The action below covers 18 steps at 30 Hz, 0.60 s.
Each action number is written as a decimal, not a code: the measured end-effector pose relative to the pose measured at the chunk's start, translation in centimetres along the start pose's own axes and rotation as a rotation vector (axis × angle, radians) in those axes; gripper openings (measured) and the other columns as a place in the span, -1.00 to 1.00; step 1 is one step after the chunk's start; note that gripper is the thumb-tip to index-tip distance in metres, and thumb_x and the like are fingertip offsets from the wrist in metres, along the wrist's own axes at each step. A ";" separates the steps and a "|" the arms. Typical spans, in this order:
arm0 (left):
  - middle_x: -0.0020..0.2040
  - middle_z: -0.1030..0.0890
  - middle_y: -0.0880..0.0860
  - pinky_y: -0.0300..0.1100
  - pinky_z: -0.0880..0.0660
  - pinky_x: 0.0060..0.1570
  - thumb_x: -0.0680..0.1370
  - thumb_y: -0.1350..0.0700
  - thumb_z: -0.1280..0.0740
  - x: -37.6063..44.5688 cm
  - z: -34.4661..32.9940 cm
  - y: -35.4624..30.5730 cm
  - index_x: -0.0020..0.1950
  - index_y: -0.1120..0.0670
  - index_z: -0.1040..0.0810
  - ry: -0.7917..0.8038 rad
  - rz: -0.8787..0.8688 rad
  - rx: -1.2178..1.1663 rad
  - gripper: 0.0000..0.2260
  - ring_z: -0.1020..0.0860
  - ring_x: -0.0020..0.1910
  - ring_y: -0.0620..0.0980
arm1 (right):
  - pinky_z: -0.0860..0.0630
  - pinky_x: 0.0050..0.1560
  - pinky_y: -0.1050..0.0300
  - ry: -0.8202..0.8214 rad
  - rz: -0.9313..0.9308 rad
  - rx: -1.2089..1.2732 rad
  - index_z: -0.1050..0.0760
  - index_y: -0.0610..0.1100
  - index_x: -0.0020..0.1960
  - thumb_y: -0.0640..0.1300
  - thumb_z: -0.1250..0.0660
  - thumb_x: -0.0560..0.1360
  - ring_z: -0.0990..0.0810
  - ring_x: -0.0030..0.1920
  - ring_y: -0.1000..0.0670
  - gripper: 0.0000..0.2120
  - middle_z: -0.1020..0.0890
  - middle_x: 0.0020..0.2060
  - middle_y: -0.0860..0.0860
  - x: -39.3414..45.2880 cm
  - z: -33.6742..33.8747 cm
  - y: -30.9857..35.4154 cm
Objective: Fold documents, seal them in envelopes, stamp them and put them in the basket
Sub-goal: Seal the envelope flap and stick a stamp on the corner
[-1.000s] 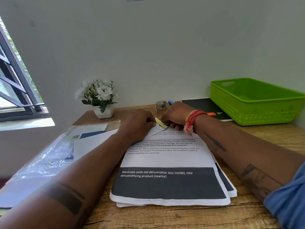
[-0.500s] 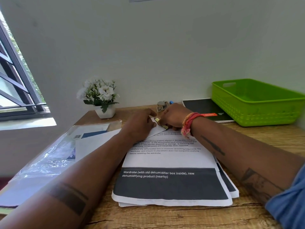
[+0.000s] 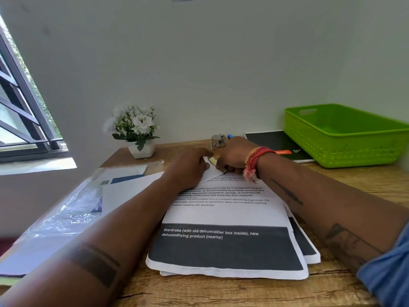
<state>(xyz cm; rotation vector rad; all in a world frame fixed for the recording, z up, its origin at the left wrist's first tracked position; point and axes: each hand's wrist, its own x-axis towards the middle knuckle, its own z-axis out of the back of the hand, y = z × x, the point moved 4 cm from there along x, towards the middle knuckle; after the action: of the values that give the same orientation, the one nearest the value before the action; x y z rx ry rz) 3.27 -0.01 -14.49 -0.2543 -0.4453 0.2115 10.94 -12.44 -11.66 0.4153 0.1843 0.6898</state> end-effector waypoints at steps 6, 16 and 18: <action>0.12 -0.66 0.00 -0.16 -0.38 0.22 0.58 0.09 -0.38 0.0 0.0 -0.1 0.31 -0.05 -0.59 -0.017 0.001 0.003 -0.70 -0.54 0.19 0.02 | -0.59 0.02 0.03 -0.056 0.020 -0.017 -0.49 -0.15 -0.18 -0.01 -0.41 0.50 -0.59 -0.16 -0.10 -0.77 -0.62 -0.13 -0.10 -0.2 0.3 0.2; 0.06 -0.67 -0.02 -0.26 -0.31 0.08 0.57 0.12 -0.39 -0.3 0.2 -0.3 0.28 -0.03 -0.60 -0.040 0.012 -0.022 -0.72 -0.54 0.17 -0.01 | -0.52 -0.15 0.09 0.009 0.014 0.098 -0.54 -0.16 -0.23 -0.01 -0.40 0.50 -0.54 -0.31 -0.02 -0.75 -0.58 -0.32 -0.04 -0.3 0.0 0.1; 0.06 -0.67 -0.02 -0.24 -0.33 0.09 0.58 0.12 -0.38 -0.3 0.2 -0.4 0.27 -0.04 -0.61 -0.036 0.000 -0.025 -0.73 -0.55 0.16 -0.01 | -0.45 -0.24 0.15 -0.003 0.046 0.014 -0.54 -0.18 -0.22 -0.02 -0.39 0.49 -0.55 -0.27 -0.06 -0.76 -0.58 -0.30 -0.06 -0.1 -0.3 0.3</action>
<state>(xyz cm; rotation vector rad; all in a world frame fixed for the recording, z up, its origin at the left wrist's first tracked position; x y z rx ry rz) 2.99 -0.38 -14.32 -0.2753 -0.4834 0.2108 10.64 -12.18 -11.85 0.4355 0.1772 0.7329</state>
